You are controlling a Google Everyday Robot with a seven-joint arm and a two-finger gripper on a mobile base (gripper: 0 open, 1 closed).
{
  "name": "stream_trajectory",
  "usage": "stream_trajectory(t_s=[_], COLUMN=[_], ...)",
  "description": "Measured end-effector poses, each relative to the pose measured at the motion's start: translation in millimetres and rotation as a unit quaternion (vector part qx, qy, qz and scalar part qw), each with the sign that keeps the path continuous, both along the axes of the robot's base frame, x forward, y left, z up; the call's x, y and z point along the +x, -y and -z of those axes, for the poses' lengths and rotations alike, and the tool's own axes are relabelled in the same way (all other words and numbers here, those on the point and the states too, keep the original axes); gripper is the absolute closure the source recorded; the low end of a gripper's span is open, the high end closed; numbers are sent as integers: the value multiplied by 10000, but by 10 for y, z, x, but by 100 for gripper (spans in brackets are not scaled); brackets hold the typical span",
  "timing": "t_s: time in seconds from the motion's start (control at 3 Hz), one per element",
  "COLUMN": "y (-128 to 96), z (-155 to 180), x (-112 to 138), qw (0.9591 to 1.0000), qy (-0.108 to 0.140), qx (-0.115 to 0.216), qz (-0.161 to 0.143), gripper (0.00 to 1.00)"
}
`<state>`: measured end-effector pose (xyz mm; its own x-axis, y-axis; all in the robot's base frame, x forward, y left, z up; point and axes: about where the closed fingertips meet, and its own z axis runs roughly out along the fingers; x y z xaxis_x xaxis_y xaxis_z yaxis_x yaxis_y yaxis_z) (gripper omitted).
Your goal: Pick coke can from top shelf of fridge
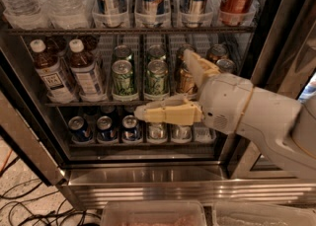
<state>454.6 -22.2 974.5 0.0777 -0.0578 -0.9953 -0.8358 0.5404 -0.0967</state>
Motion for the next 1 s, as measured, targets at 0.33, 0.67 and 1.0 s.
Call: stream_trajectory(t_s=[0.33,0.67,1.0], y=[-2,-62,-4], z=[-137,-253,-302], x=[-16,33,187], qw=[9972,9909,9871], qy=[406,617,537], qx=[-92,-338,-200], qz=[621,1151,1497], gripper=[0,0,0])
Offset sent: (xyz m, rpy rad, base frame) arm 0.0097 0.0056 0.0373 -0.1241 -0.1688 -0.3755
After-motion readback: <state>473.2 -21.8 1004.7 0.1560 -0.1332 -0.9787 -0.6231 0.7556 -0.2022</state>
